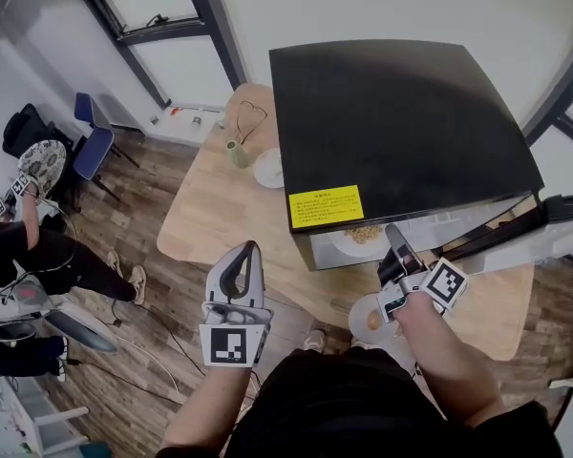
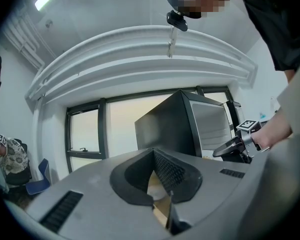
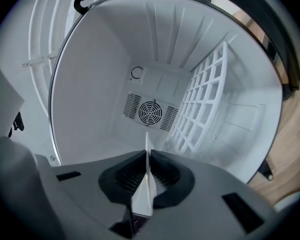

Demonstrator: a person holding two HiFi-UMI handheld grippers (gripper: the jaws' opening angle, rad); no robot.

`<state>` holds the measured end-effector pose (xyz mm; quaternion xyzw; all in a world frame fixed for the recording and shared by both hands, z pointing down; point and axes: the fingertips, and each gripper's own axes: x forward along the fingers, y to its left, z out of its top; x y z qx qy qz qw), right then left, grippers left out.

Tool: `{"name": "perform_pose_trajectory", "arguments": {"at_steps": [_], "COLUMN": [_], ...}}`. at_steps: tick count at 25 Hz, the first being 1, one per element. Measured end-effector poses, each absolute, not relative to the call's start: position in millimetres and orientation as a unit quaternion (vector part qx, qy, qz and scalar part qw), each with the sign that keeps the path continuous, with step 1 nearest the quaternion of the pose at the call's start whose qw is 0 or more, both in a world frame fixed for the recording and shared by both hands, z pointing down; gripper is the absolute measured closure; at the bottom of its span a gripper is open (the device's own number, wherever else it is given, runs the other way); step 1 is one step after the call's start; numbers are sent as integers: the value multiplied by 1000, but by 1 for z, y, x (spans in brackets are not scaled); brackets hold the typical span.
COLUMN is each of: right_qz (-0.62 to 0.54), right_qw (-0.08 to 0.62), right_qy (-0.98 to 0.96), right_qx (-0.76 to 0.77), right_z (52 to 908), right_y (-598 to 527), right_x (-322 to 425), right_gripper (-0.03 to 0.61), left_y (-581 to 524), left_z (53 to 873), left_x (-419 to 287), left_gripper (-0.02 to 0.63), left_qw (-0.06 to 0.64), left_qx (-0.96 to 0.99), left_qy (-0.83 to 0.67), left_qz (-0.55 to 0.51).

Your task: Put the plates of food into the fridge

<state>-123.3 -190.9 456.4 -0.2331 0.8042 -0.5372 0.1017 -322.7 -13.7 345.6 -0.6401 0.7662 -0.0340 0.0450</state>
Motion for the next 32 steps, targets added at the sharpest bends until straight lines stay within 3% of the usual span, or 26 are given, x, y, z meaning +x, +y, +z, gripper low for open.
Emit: {"name": "perform_pose_trajectory", "arguments": {"at_steps": [11, 16, 23, 32], "right_qz": [-495, -384, -242, -178], "right_qw": [41, -51, -163, -130], "right_qy": [825, 865, 893, 909], "right_qx": [-271, -320, -342, -353], "right_z": [457, 463, 471, 443], "right_y": [-208, -217, -228, -213], "right_x": [-154, -155, -162, -132], "right_gripper": [541, 538, 425, 425], "left_y": [-10, -7, -6, -6], "left_z": [351, 356, 360, 362], "left_x": [-337, -334, -318, -304], "left_gripper": [609, 610, 610, 611], "left_qw": [39, 33, 19, 23], "left_qx": [-640, -645, -656, -679], "left_qy": [767, 763, 754, 733], "left_qz": [-31, -26, -21, -20]}}
